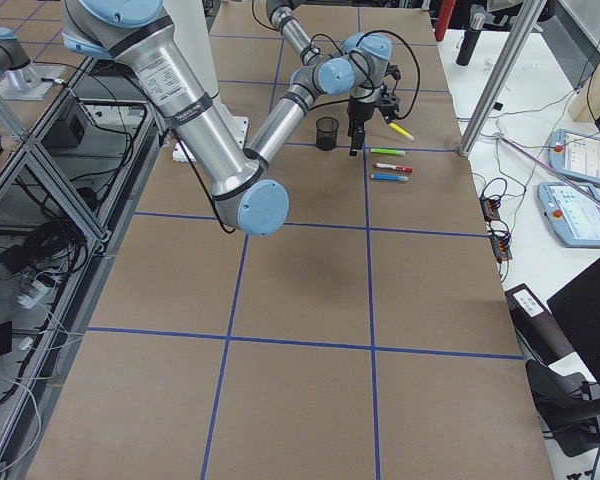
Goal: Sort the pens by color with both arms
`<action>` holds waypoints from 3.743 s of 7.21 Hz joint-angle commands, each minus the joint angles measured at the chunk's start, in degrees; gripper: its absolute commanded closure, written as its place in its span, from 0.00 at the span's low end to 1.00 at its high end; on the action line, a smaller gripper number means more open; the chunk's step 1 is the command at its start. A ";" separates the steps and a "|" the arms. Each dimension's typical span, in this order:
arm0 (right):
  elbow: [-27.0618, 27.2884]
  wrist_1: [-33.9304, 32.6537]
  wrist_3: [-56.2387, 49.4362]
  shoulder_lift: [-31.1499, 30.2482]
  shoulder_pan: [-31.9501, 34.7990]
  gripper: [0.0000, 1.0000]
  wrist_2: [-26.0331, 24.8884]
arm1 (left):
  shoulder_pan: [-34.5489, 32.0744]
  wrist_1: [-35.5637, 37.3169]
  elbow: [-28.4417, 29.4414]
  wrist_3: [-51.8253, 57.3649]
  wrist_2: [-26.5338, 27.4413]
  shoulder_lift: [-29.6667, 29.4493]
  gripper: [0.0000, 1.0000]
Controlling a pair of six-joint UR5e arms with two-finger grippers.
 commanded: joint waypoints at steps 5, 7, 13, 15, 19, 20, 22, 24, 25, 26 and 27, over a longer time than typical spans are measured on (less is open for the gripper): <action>-0.30 0.00 -0.52 0.09 0.16 0.01 -0.09 | 0.74 -1.88 1.22 3.47 0.16 -0.21 0.00; -0.48 0.44 -3.14 -0.44 2.26 0.01 0.00 | 0.39 3.43 -2.61 7.41 -2.72 1.63 0.00; -2.57 11.26 -23.18 -14.98 14.20 0.00 0.35 | -13.01 46.06 -41.01 38.48 -19.22 17.34 0.00; -9.76 24.13 -32.20 -21.68 20.26 0.00 0.79 | -25.13 50.76 -42.81 58.33 -27.32 24.19 0.00; -20.25 24.53 -58.59 -26.97 37.21 0.00 7.21 | -43.88 50.59 -32.30 83.77 -39.39 33.10 0.00; -20.34 24.09 -58.71 -28.64 40.12 0.00 7.21 | -45.13 50.33 -29.13 87.83 -39.40 33.97 0.00; -20.34 24.17 -57.23 -32.16 42.17 0.00 7.12 | -47.67 49.36 -28.93 91.99 -39.13 41.41 0.00; -19.91 24.87 -51.28 -32.26 42.00 0.00 6.86 | -50.56 46.64 -28.05 91.39 -40.00 44.88 0.00; -19.73 24.96 -50.28 -32.17 41.48 0.00 6.86 | -51.20 46.12 -28.57 91.64 -43.75 48.53 0.00; -19.64 25.05 -49.06 -31.73 40.25 0.00 6.77 | -51.99 46.63 -29.62 91.30 -45.10 49.27 0.00; -19.64 25.05 -47.91 -31.64 38.85 0.00 6.77 | -54.26 46.29 -29.45 91.47 -45.20 49.71 0.00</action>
